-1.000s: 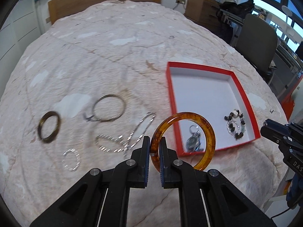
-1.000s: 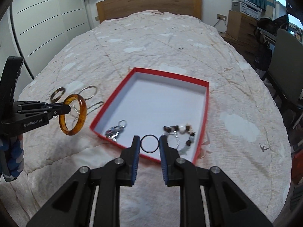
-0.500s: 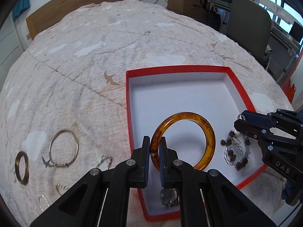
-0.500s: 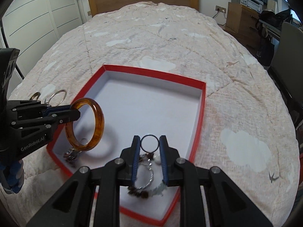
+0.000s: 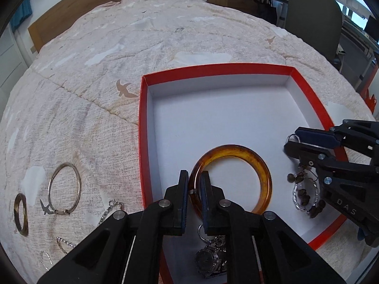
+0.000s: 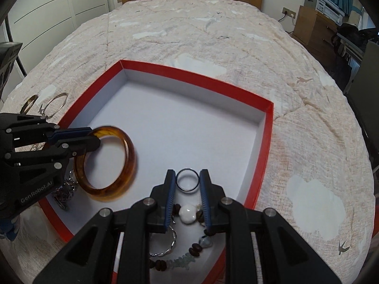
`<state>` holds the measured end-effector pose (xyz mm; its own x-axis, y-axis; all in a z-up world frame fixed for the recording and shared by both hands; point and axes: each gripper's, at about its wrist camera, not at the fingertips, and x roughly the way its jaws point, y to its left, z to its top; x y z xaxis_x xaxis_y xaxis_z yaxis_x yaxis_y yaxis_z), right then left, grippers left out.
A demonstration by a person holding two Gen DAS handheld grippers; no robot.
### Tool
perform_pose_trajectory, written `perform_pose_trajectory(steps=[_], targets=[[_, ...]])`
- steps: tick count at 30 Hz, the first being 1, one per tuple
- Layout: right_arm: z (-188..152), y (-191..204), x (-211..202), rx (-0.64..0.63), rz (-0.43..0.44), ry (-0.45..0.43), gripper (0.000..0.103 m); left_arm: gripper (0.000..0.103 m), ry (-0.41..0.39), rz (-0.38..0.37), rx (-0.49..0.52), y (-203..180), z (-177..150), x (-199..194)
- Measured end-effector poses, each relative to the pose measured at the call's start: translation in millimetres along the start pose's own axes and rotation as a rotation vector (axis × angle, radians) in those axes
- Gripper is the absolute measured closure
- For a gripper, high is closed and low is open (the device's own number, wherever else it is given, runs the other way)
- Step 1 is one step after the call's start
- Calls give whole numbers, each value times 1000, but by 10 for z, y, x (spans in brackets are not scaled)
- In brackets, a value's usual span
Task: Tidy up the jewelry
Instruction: 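Open both tools to drop bangle and ring into the red box, then move both open tools back over the remaining jewelry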
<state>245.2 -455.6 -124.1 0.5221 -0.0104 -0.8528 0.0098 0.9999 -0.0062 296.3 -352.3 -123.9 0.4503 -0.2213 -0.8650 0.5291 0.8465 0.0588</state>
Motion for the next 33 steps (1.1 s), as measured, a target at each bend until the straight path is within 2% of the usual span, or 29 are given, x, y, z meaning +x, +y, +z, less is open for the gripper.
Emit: perform_pose_trajectory(steps=[6,10,14,16,18,21,25,33], targets=[[-9,-30,-95,5,-28,2,83,91,2,-11,-32,47,-4,-59],[-32,-89,-292,37,-41,-20,83,82,-28,-38,-57,96,-13,-234],[-67,-137,-593,86,-52,-59,82,66,-88,-73,-93,142,-59,-552],[-79,-95,-785,107,-49,-85,82,63,-109,-92,-111,172,-110,-715],[-82,-15,-969,111,-47,-110,76,62,-124,-102,-118,211,-181,-896],[-90,132,-1228,113,-35,-146,73,62,-139,-86,-108,294,-335,-1167],[-109,414,-1535,113,-7,-182,73,51,-144,-39,-106,477,-607,-1523],[-194,1126,-2043,89,56,-238,73,50,-199,62,-145,1006,-1176,-2267]])
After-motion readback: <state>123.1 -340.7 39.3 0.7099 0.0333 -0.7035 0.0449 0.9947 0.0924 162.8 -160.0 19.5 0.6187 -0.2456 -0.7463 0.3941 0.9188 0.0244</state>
